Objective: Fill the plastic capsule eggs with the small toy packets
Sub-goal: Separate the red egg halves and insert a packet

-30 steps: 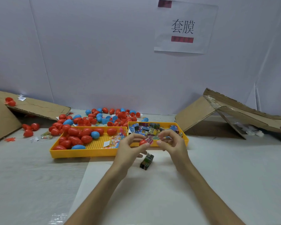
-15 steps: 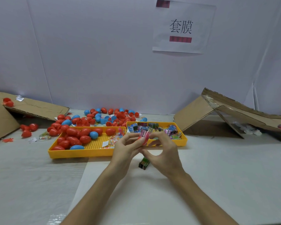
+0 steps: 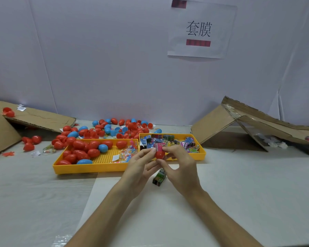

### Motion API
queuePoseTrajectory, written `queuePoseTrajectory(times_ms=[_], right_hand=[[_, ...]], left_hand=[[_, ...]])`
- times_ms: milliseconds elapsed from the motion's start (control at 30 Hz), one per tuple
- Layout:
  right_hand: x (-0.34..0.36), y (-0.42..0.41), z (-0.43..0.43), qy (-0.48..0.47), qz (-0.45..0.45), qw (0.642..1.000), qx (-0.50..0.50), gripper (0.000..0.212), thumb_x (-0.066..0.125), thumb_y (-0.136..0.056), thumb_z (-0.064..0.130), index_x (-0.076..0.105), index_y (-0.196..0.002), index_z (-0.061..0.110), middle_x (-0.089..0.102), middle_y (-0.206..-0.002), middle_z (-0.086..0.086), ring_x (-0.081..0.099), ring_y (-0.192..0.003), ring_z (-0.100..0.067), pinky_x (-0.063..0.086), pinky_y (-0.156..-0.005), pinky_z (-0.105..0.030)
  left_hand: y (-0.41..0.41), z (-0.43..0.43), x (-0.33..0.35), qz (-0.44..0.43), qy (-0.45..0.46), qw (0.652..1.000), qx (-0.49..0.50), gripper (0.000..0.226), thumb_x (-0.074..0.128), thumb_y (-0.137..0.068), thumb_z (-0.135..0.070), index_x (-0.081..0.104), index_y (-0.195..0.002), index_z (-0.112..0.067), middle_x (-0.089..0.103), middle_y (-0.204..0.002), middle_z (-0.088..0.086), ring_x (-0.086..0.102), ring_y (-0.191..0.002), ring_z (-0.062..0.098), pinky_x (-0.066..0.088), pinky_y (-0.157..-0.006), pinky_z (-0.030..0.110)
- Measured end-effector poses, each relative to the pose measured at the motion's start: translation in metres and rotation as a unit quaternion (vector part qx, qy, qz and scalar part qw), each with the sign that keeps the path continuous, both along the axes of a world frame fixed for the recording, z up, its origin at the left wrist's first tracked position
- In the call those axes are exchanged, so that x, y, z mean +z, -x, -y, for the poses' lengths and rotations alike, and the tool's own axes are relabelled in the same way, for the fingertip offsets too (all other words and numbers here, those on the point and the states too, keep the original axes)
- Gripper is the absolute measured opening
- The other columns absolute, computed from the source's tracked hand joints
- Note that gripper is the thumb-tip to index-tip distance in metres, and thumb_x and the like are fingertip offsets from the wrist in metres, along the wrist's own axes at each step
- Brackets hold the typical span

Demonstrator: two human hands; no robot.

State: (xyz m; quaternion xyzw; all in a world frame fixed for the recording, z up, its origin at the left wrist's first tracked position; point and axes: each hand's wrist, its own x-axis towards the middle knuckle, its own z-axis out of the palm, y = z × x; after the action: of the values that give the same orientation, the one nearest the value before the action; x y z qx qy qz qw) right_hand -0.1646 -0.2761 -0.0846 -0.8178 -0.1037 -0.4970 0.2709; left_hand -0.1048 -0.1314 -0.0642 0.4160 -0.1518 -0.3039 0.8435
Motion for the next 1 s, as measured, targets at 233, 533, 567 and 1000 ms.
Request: queuePoseTrajectory(times_ms=[233,533,567,1000], right_hand=[[-0.0037,-0.0017,0.0028,0.016,0.018,0.999,-0.036,0.031,0.085,-0.076,0.001,0.072,-0.105,0.002,0.068,-0.100,-0.007,0.058,-0.097,0.001,0.052,-0.087,-0.013],[0.0004,0.0000,0.0004,-0.040,-0.003,0.999,-0.027,0.041,0.085,-0.079,0.018,0.070,-0.117,0.009,0.072,-0.106,0.000,0.066,-0.095,-0.003,0.053,-0.087,-0.015],[0.0001,0.0000,0.0005,-0.030,-0.002,0.999,-0.036,0.040,0.084,-0.078,0.017,0.072,-0.114,0.008,0.073,-0.105,-0.001,0.064,-0.097,-0.002,0.052,-0.089,-0.013],[-0.0003,-0.0003,0.0047,0.003,0.010,0.999,-0.040,0.034,0.085,-0.077,0.006,0.074,-0.109,0.004,0.075,-0.100,-0.005,0.066,-0.096,-0.009,0.049,-0.091,-0.011]], left_hand=[[0.0013,0.0009,0.0012,-0.008,0.006,1.000,-0.005,0.039,0.068,-0.090,-0.019,0.062,-0.124,-0.001,0.071,-0.120,0.019,0.070,-0.112,0.030,0.061,-0.083,0.031],[0.0012,0.0009,0.0012,-0.029,0.020,0.999,-0.019,0.043,0.067,-0.091,-0.020,0.059,-0.128,-0.001,0.069,-0.123,0.022,0.068,-0.116,0.030,0.060,-0.088,0.032],[0.0011,0.0008,0.0009,-0.034,0.022,0.999,-0.021,0.042,0.066,-0.091,-0.020,0.060,-0.128,-0.001,0.070,-0.123,0.022,0.069,-0.115,0.030,0.060,-0.088,0.032],[-0.0013,0.0009,-0.0028,-0.052,0.024,0.997,-0.049,0.038,0.072,-0.087,-0.015,0.066,-0.122,-0.002,0.070,-0.123,0.021,0.069,-0.114,0.031,0.061,-0.083,0.032]])
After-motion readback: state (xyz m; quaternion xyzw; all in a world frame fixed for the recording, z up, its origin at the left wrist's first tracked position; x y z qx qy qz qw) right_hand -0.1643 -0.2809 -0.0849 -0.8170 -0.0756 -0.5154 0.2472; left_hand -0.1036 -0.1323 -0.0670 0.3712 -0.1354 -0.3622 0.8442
